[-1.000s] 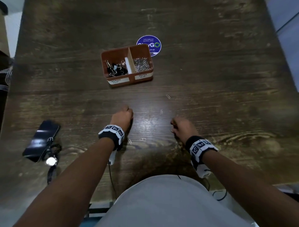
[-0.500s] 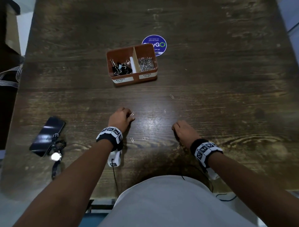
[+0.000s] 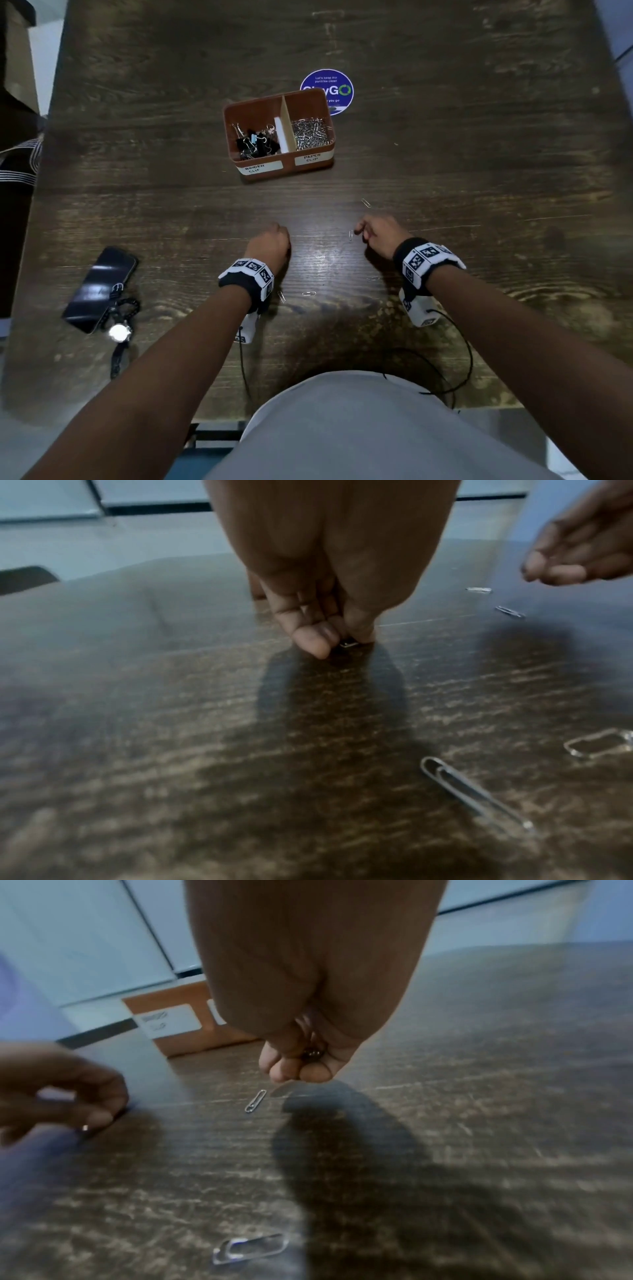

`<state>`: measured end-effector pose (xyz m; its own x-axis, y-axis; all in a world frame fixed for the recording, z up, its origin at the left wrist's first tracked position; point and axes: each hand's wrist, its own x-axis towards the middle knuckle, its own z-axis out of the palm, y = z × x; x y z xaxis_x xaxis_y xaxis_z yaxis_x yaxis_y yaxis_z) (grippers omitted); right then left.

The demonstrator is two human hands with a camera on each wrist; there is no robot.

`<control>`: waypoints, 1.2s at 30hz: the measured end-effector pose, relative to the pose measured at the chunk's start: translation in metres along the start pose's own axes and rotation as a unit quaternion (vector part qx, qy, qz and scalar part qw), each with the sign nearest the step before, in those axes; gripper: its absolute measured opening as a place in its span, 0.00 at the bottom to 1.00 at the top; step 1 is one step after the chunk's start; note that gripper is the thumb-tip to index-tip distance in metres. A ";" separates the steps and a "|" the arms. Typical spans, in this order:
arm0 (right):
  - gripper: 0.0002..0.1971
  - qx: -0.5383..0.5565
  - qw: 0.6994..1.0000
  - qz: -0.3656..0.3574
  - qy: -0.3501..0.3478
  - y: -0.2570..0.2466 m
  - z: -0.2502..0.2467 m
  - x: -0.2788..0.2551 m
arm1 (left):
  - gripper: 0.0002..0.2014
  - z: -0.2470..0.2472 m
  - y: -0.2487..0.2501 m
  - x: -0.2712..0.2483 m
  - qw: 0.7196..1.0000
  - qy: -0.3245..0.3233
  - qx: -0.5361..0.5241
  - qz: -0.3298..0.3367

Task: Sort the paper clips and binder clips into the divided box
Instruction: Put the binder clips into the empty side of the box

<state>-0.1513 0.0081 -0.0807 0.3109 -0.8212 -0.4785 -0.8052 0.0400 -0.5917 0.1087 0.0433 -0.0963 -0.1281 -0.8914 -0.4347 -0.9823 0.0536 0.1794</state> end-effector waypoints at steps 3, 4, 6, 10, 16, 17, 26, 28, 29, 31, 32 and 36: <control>0.11 -0.083 0.994 -0.052 -0.053 -0.007 0.005 0.010 | 0.16 -0.002 -0.001 -0.003 0.999 -0.016 -0.021 0.037; 0.11 -0.119 0.989 -0.065 -0.062 -0.007 0.007 0.014 | 0.15 -0.003 -0.003 -0.005 0.997 -0.010 -0.059 0.041; 0.13 -0.196 0.974 -0.095 -0.059 -0.003 0.012 0.019 | 0.13 -0.004 -0.009 -0.012 0.988 0.001 -0.148 0.043; 0.09 -0.265 0.952 -0.152 -0.022 0.001 0.014 0.022 | 0.20 -0.004 -0.024 -0.031 0.973 -0.011 -0.225 0.052; 0.08 -0.320 0.938 -0.134 -0.012 0.009 0.021 0.014 | 0.07 0.017 -0.039 -0.063 0.981 -0.024 -0.122 0.148; 0.10 -0.320 0.938 -0.129 -0.020 0.011 0.023 0.011 | 0.09 0.021 -0.039 -0.068 0.982 -0.033 -0.086 0.165; 0.07 -0.007 1.000 -0.010 -0.016 0.018 0.006 -0.022 | 0.11 0.036 -0.049 -0.073 0.966 -0.039 0.050 0.252; 0.09 0.071 0.997 0.010 -0.021 0.024 0.004 -0.027 | 0.14 0.039 -0.049 -0.074 0.963 -0.034 0.061 0.262; 0.10 0.110 0.993 0.023 -0.031 0.026 0.004 -0.030 | 0.17 0.041 -0.049 -0.075 0.962 -0.024 0.060 0.265; 0.12 0.168 0.983 0.043 -0.066 0.031 0.004 -0.034 | 0.15 0.039 -0.046 -0.080 0.970 -0.022 0.023 0.240; 0.13 0.178 0.979 0.049 -0.082 0.031 0.004 -0.036 | 0.12 0.038 -0.046 -0.081 0.975 -0.022 0.005 0.220; 0.16 0.230 0.965 0.091 -0.087 0.027 0.004 -0.044 | 0.06 0.042 -0.042 -0.086 0.982 -0.013 -0.033 0.185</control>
<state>-0.1843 0.0476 -0.0786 0.2970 -0.6704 -0.6799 -0.5571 0.4566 -0.6936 0.1551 0.1370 -0.1032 -0.4789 -0.8046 -0.3511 -0.8570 0.3417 0.3858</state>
